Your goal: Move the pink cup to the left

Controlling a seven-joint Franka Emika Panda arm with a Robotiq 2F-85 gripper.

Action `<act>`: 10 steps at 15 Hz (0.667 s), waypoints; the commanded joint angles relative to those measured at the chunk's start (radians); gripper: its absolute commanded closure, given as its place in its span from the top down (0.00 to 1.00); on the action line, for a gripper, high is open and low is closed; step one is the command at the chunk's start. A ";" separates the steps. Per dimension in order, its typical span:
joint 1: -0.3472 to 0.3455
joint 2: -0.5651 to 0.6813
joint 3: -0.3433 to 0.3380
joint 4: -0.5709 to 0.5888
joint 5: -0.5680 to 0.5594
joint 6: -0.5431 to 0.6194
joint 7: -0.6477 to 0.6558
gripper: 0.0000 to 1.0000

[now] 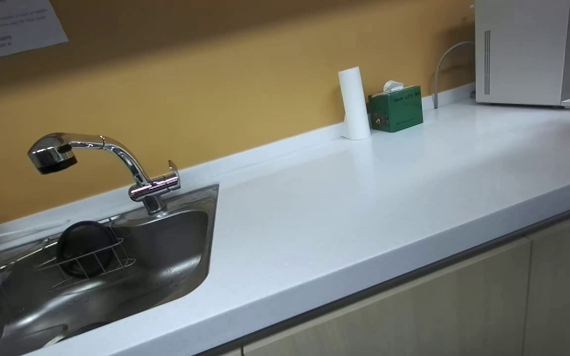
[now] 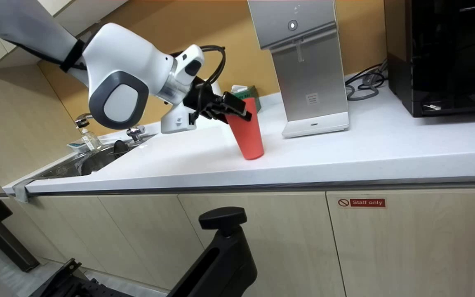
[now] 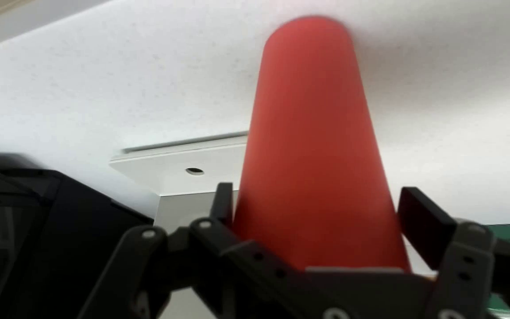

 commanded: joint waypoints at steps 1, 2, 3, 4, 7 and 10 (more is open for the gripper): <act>0.027 -0.012 0.028 -0.012 0.030 -0.001 0.013 1.00; 0.033 -0.011 0.035 -0.015 0.025 -0.002 0.030 1.00; 0.036 -0.010 0.039 -0.015 0.027 -0.003 0.033 1.00; 0.039 -0.008 0.043 -0.018 0.034 -0.003 0.031 1.00; 0.041 0.005 0.045 -0.034 0.123 -0.008 -0.028 1.00; 0.048 0.005 0.041 -0.051 0.278 -0.008 -0.115 1.00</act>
